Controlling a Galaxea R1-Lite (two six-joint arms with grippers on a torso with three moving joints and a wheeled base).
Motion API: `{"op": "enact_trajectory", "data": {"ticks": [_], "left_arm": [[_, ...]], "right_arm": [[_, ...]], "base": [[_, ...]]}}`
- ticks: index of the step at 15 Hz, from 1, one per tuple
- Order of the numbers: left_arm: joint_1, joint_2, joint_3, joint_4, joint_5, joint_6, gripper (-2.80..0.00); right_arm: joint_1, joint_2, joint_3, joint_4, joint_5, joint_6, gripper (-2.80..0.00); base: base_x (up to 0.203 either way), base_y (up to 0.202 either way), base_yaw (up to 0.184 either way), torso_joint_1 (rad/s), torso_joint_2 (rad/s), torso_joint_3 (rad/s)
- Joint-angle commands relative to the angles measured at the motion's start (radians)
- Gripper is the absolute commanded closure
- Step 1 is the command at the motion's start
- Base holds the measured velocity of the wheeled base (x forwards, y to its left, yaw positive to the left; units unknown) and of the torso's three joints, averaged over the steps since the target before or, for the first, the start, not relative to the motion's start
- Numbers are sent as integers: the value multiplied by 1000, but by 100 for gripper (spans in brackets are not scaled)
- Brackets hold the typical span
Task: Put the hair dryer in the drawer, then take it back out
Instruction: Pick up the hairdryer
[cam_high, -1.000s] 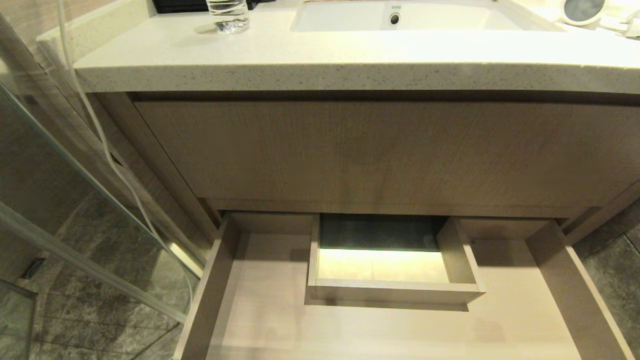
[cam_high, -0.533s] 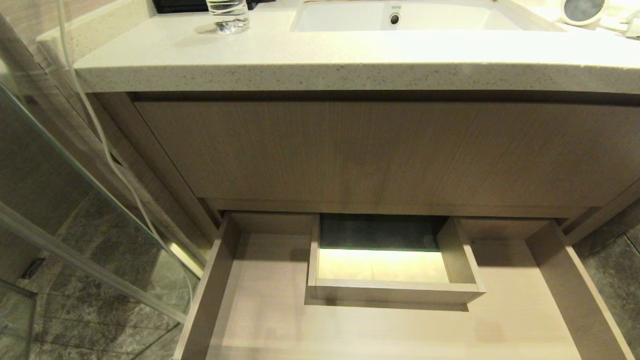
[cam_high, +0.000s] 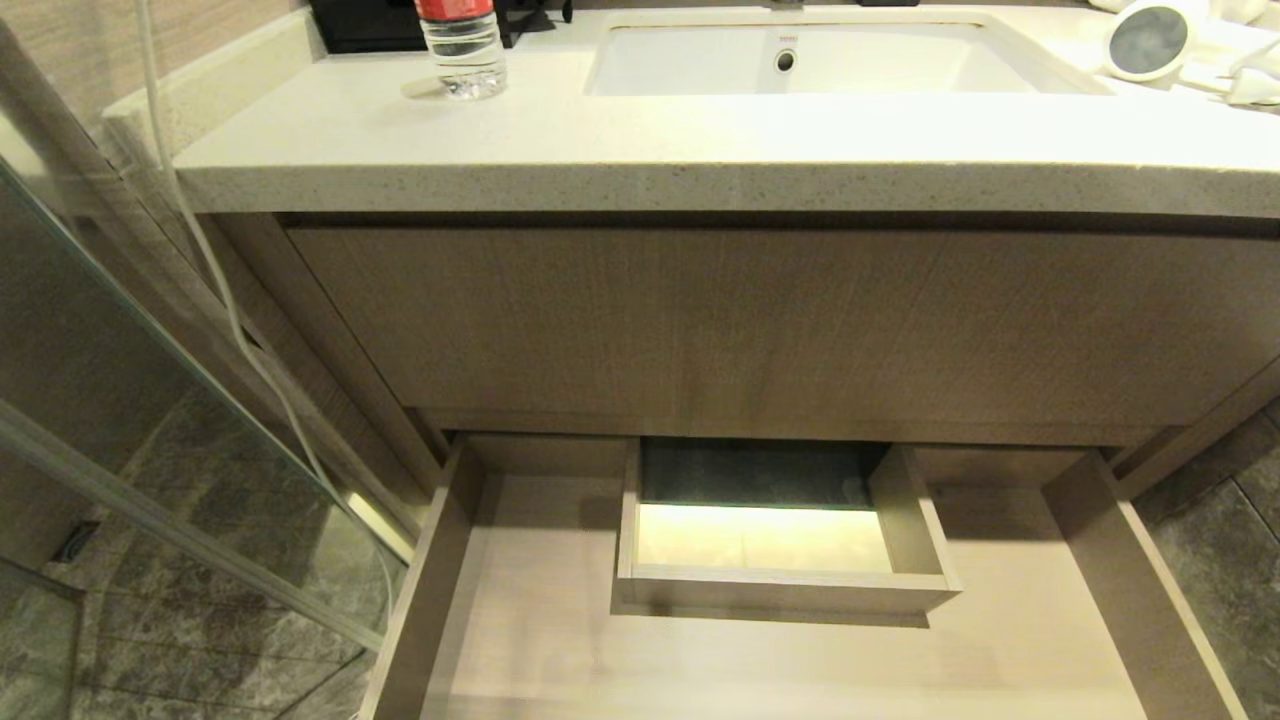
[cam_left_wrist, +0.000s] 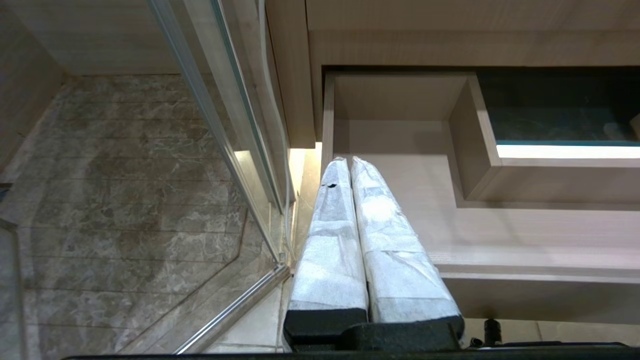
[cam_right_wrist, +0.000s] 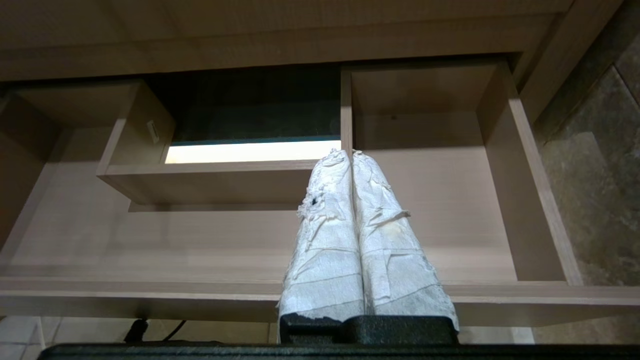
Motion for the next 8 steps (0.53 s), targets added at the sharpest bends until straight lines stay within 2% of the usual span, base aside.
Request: {"op": "enact_trajectory", "data": {"ticks": [1,6,8], "left_arm": [[0,0,0,0,0,0,0],[0,0,0,0,0,0,0],[0,0,0,0,0,0,0]], "right_arm": [[1,2,2,0,0,2,0],[1,2,2,-2,1,1,0],[-1,2,2,-1,-1,3,0]], "base": [[0,0,0,144,-428,-310],[0,0,0,43,-119,-87],[0,0,0,108,-315,-204]]}}
